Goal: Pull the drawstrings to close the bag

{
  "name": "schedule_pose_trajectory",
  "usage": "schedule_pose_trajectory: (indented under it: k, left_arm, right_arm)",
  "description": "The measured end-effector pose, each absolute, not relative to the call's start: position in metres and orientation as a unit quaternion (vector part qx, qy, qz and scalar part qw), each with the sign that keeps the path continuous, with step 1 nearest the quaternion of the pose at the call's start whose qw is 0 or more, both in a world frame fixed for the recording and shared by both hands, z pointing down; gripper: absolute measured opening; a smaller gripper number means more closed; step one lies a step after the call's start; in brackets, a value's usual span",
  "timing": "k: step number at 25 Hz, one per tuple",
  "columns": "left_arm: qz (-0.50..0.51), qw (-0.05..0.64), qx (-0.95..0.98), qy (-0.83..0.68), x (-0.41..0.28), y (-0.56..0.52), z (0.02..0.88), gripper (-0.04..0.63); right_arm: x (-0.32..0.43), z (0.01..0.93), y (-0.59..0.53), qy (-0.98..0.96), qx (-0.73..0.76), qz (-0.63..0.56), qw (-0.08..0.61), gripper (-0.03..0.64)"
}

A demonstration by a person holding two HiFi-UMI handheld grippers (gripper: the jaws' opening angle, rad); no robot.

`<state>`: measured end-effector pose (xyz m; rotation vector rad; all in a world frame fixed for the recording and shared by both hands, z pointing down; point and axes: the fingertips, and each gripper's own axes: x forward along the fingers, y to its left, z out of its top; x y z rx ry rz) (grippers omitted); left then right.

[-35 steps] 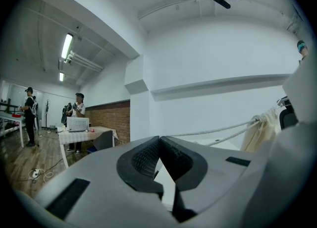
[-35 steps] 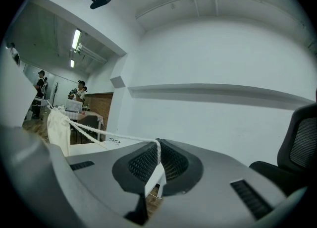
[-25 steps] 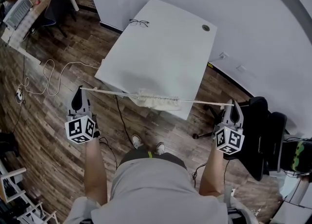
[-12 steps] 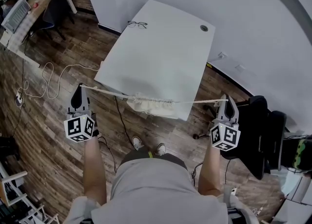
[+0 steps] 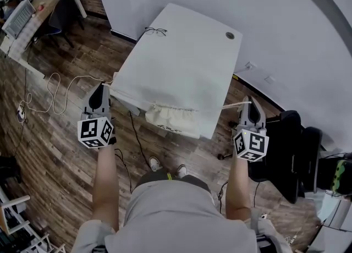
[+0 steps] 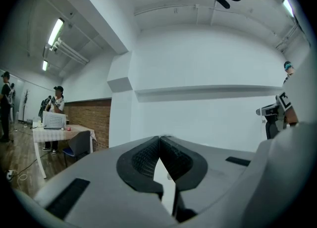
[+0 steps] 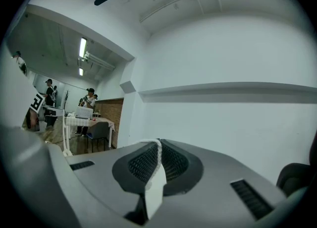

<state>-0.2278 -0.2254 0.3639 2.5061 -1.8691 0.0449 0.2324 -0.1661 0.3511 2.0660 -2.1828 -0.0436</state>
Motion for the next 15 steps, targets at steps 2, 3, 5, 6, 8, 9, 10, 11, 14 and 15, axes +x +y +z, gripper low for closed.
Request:
schedule_pose_trajectory:
  k: [2,3,5,6,8,9,10,11,14,15]
  left_arm:
    - [0.015,0.004,0.814,-0.581,-0.213,-0.237,0.361,0.017]
    - [0.013,0.0,0.819,-0.574,-0.207,-0.243,0.357,0.017]
    - [0.005,-0.013,0.827,-0.563,-0.198,-0.255,0.342,0.017]
    - [0.0,-0.022,0.829,-0.559,-0.194,-0.261,0.334,0.017]
    - [-0.01,-0.037,0.833,-0.551,-0.188,-0.268,0.317,0.017]
    - [-0.016,-0.043,0.835,-0.548,-0.187,-0.271,0.31,0.017]
    - [-0.021,-0.047,0.837,-0.544,-0.185,-0.273,0.303,0.017]
    - [-0.027,-0.051,0.839,-0.541,-0.184,-0.275,0.297,0.017]
    - [-0.048,-0.063,0.842,-0.534,-0.183,-0.279,0.278,0.017]
    - [-0.057,-0.069,0.842,-0.531,-0.184,-0.279,0.269,0.017]
  right_arm:
    - [0.221,0.347,-0.177,-0.735,0.675,-0.019,0.067,0.035]
    - [0.216,0.343,-0.182,-0.74,0.669,-0.022,0.066,0.035]
    - [0.205,0.33,-0.193,-0.749,0.659,-0.032,0.059,0.035]
    - [0.201,0.322,-0.199,-0.752,0.655,-0.038,0.056,0.035]
    - [0.196,0.309,-0.209,-0.756,0.651,-0.045,0.05,0.035]
    - [0.195,0.303,-0.214,-0.757,0.65,-0.048,0.049,0.035]
    - [0.193,0.298,-0.218,-0.757,0.649,-0.052,0.047,0.035]
    - [0.192,0.293,-0.222,-0.756,0.65,-0.057,0.045,0.035]
    - [0.191,0.267,-0.228,-0.751,0.654,-0.084,0.028,0.035]
    - [0.191,0.255,-0.227,-0.749,0.655,-0.097,0.017,0.035]
